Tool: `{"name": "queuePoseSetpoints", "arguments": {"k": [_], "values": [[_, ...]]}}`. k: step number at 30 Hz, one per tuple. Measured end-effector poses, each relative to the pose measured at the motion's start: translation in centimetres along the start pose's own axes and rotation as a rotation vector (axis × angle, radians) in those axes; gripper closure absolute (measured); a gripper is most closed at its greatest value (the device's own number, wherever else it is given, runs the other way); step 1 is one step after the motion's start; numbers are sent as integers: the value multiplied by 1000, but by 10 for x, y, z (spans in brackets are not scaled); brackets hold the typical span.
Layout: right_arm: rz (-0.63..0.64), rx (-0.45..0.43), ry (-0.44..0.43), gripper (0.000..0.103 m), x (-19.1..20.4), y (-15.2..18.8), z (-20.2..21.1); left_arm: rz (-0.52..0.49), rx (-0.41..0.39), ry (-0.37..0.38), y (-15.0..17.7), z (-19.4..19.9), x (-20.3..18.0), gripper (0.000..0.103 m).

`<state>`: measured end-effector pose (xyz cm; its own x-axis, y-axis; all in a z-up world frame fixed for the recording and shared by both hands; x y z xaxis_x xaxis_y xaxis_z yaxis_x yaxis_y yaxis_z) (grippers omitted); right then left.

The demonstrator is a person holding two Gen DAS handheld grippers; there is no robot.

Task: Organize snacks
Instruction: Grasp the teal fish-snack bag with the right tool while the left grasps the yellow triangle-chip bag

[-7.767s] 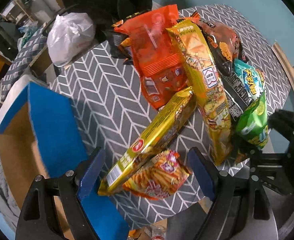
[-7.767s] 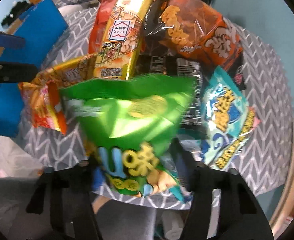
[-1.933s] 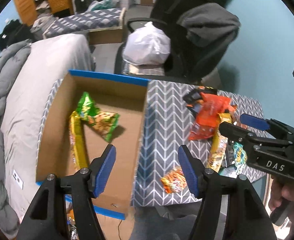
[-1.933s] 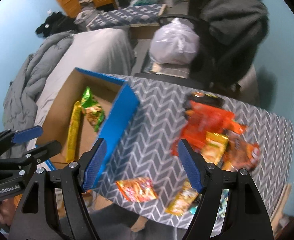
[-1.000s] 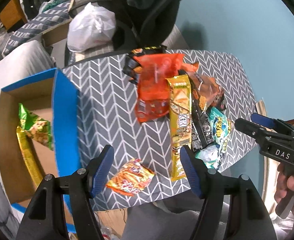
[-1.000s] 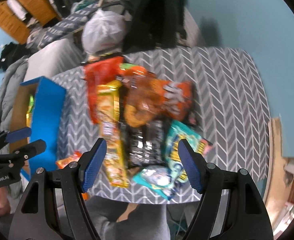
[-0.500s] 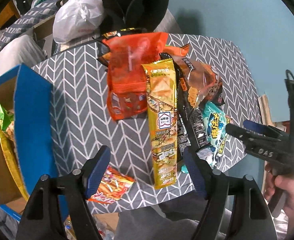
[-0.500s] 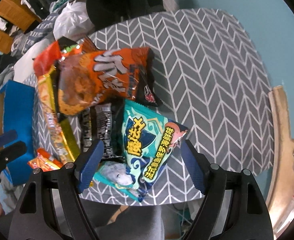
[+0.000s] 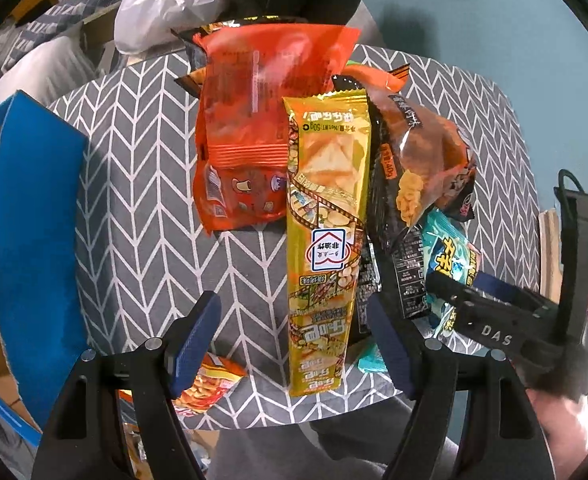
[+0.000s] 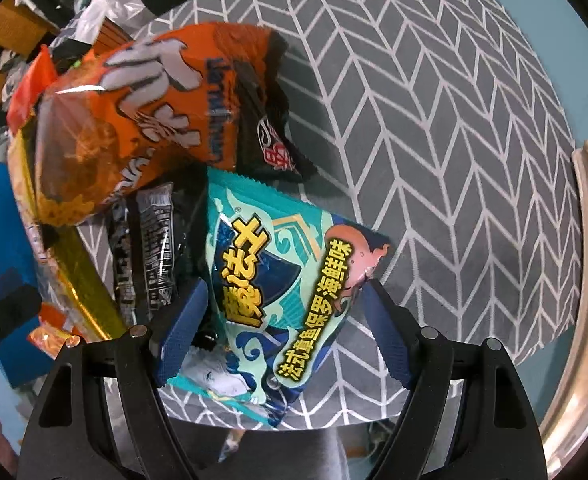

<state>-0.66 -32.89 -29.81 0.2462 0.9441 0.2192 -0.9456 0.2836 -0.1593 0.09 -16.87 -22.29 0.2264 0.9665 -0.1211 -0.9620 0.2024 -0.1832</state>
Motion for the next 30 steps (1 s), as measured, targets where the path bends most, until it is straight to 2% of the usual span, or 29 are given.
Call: {"name": "queuePoseSetpoints", "arguments": {"k": [6,12,15,21,27,28,30], "values": [[-22,16,42,22,2,6,-16,-5,23,-22,-4,-15,-6,26],[91,8,130,22,21,8,-29,4,52,-31,-9,-31,-9,26],[117,-2,166,22,13,8,-29,3,61,-35,-10,-36,-10,26],[112,-28,154,22,-13,-2,-23,14,76,-36,-10,-46,-8,26],[-26,-18,110,21,-34,-13,-8,33,83,-21,-14,-58,-4,26],[-52,-14,113,21,-37,-12,-8,33,84,-19,-14,-61,-5,29],[-82,8,130,21,-35,-9,-16,32,91,6,-16,-65,-4,46]]}}
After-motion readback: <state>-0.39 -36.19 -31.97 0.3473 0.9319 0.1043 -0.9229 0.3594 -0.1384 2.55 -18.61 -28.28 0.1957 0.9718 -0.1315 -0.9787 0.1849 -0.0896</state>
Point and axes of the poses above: each gripper's, at about its wrist camera, not at the fingertips, and z roughly against the way its jaws point, x to its left, y to its underside, the point moved 2 cm from there along -z, roughly the way its jaws point, and after that the axes turned 8 degrees about -x, right-handed, at the moved point
